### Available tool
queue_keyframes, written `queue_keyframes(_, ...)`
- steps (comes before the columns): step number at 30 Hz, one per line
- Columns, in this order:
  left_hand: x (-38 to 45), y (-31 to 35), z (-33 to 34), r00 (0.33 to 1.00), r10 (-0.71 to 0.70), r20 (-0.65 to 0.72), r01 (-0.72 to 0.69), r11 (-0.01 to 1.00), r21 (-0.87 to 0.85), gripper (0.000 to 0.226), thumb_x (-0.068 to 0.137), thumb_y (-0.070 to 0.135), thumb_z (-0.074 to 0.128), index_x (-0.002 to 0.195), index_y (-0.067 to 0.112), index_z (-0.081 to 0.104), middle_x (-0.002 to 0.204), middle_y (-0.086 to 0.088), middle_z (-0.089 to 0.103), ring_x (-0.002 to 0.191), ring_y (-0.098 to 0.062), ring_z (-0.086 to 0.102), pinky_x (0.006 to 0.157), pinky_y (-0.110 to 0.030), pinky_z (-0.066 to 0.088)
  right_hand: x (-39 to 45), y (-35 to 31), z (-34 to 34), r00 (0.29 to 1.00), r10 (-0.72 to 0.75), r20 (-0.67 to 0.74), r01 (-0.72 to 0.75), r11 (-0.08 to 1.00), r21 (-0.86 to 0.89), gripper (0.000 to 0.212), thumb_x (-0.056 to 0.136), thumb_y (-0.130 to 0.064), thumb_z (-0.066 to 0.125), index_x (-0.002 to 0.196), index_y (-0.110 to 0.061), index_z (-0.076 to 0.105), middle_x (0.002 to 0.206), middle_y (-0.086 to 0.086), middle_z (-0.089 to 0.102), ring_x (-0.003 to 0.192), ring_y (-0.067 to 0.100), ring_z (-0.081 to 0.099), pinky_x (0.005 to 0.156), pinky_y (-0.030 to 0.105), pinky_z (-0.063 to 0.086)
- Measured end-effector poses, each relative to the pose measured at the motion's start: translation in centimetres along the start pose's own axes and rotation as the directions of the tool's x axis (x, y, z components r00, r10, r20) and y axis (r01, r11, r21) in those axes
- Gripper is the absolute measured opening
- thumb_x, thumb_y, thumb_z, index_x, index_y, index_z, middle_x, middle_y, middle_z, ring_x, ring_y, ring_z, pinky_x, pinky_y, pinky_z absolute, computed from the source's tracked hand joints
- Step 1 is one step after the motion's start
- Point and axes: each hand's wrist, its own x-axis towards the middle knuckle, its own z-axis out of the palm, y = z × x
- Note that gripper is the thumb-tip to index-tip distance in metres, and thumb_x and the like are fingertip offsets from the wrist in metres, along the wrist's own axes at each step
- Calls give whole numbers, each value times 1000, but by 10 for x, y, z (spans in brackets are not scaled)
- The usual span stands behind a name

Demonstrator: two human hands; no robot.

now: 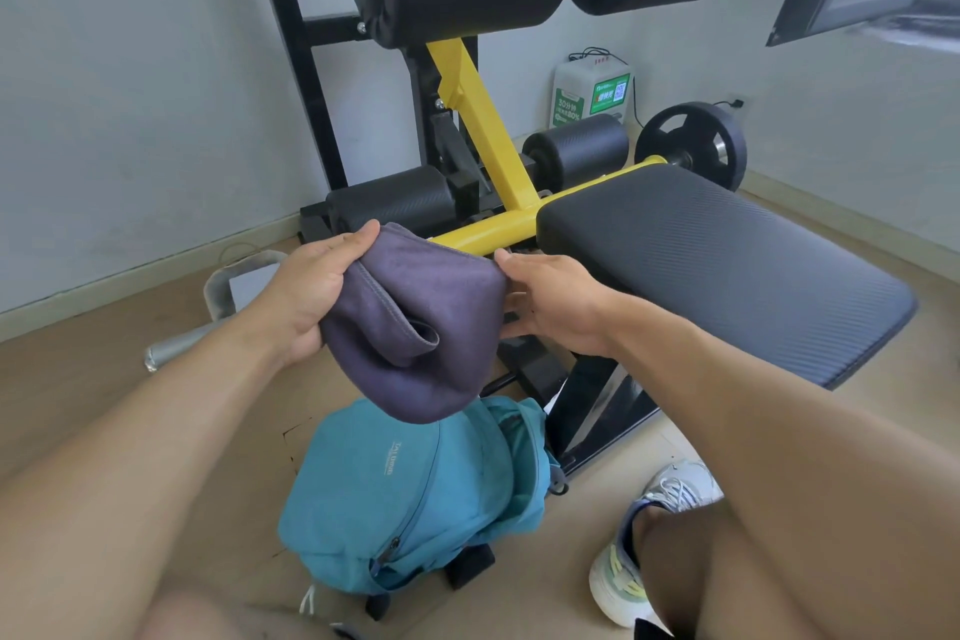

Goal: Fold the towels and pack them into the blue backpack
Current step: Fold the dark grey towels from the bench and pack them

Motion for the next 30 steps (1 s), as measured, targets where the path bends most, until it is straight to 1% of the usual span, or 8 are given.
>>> queue_keyframes(3,3,-5,-4,997,15,-74,-10,997,70,30,93,44,70,72,23,70,80,-2,73,83,-20,69,81,-33,54,-3,-2,-3,1000,-7,18,6,1000,12,40,104,-39,54,112,0,63,114,16,72,108,34,70,94,46,59)
queue_keyframes(6,2,-7,-2,995,52,-86,-37,987,159,40,94,44,68,58,27,67,66,7,67,72,-16,63,73,-31,49,-8,-5,-4,999,-55,-1,55,998,-10,31,98,-36,66,109,-9,55,99,6,70,92,22,72,79,34,60)
queue_keyframes(10,-1,-10,2,992,126,-14,-118,957,264,32,91,46,71,66,27,70,74,2,69,75,-17,64,79,-37,52,-13,-5,2,993,-42,112,63,981,-184,53,88,-36,76,135,-23,55,108,4,77,102,21,74,88,38,60)
queue_keyframes(14,-3,-10,12,974,186,126,-221,896,386,27,85,50,73,73,26,72,76,1,73,72,-11,65,77,-35,53,-13,-4,16,990,-56,130,93,951,-296,46,83,-46,80,123,-28,67,112,6,75,101,19,74,92,38,59)
queue_keyframes(17,-6,-10,17,963,194,186,-255,880,402,32,77,53,73,78,21,74,85,-8,78,77,-15,68,83,-40,55,-14,-6,20,990,-87,114,111,967,-229,33,90,-44,73,112,-20,72,111,3,76,95,14,74,78,24,58)
queue_keyframes(20,-6,-10,17,960,211,183,-269,872,408,36,70,58,76,78,23,74,85,-6,78,77,-12,67,81,-37,54,-16,-7,22,991,-113,73,124,979,-164,22,95,-34,70,102,-12,71,96,3,74,78,10,69,59,16,51)
queue_keyframes(26,-3,-10,12,957,261,129,-291,863,414,21,66,50,82,73,31,77,80,10,75,79,-9,67,89,-38,55,-17,-7,24,997,-70,41,75,988,-138,28,99,-41,63,98,-14,70,94,9,69,83,24,62,71,34,51)
queue_keyframes(30,-6,-8,13,953,239,184,-299,831,469,13,68,49,80,74,38,80,82,13,78,82,-3,69,89,-30,55,-17,-5,25,997,-63,-48,53,980,-190,36,98,-41,64,100,-6,72,89,9,67,80,23,60,70,35,51)
